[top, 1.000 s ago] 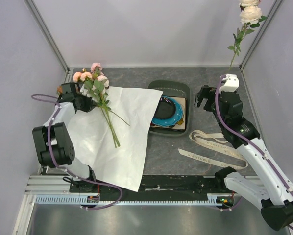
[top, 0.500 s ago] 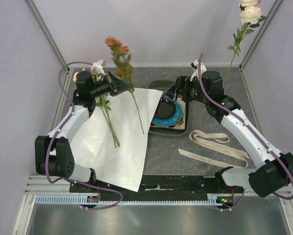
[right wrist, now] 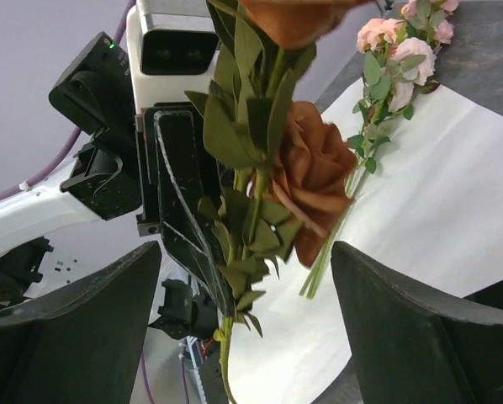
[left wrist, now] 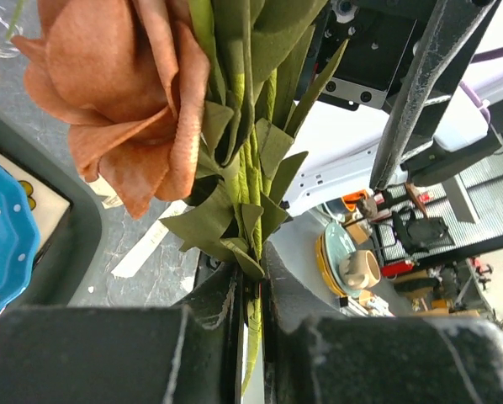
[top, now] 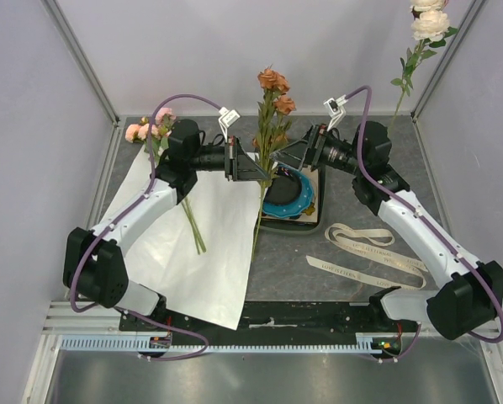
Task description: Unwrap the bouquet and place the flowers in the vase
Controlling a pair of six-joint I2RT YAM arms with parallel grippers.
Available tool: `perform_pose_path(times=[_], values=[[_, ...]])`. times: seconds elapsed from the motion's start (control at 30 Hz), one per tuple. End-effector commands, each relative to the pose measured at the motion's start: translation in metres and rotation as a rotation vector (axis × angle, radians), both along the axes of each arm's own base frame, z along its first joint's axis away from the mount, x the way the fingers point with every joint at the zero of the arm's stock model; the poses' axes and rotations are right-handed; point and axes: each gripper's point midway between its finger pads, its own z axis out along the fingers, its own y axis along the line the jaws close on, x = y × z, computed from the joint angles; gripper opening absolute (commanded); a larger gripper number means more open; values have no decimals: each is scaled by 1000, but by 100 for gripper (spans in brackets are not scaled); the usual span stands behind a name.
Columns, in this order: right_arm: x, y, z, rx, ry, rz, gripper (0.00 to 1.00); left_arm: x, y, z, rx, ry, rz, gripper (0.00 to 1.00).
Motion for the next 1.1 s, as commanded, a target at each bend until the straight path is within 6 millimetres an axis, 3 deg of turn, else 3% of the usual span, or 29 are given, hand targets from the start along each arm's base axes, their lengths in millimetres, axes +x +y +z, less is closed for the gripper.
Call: perform_pose_path(times=[0.0, 0.17, 0.47, 0.53, 0.77, 0.8, 0.83, 0.87, 0.93, 0.97, 1.0, 1.03, 1.07], values=[[-15, 5, 19, 63, -68, 65, 84, -10, -9, 2, 20, -58, -76, 2], [-9, 6, 6, 47, -38, 44, 61, -14, -15, -2, 35, -63, -88, 2], [-17, 22, -16, 30, 1, 70, 60, -13, -16, -5, 45, -56, -86, 2], [-16, 22, -17, 29, 2, 54, 55, -14, -17, -6, 46, -57, -89, 2], [5, 12, -22, 25, 35, -92, 10, -21, -19, -3, 46, -60, -113, 2], [9, 10, -21, 26, 36, -118, 0, -22, -19, -2, 47, -68, -115, 3], [11, 8, -19, 25, 27, -133, 0, -22, -18, -2, 51, -72, -116, 7], [12, 5, -19, 15, 29, -150, 0, -21, -18, 2, 53, -81, -114, 24], [20, -10, -1, -29, -58, -245, 0, -20, -15, -2, 83, -80, -93, 41], [23, -22, -9, -104, -45, -305, 0, -18, -13, 1, 88, -92, -78, 53], [23, -37, 3, -142, -87, -371, 0, -18, -10, 4, 93, -114, -63, 57], [37, -64, 21, -215, -170, -525, 0, -15, -8, 4, 102, -119, -36, 60], [35, -80, 22, -279, -171, -581, 0, -13, -6, 6, 103, -130, -23, 64]])
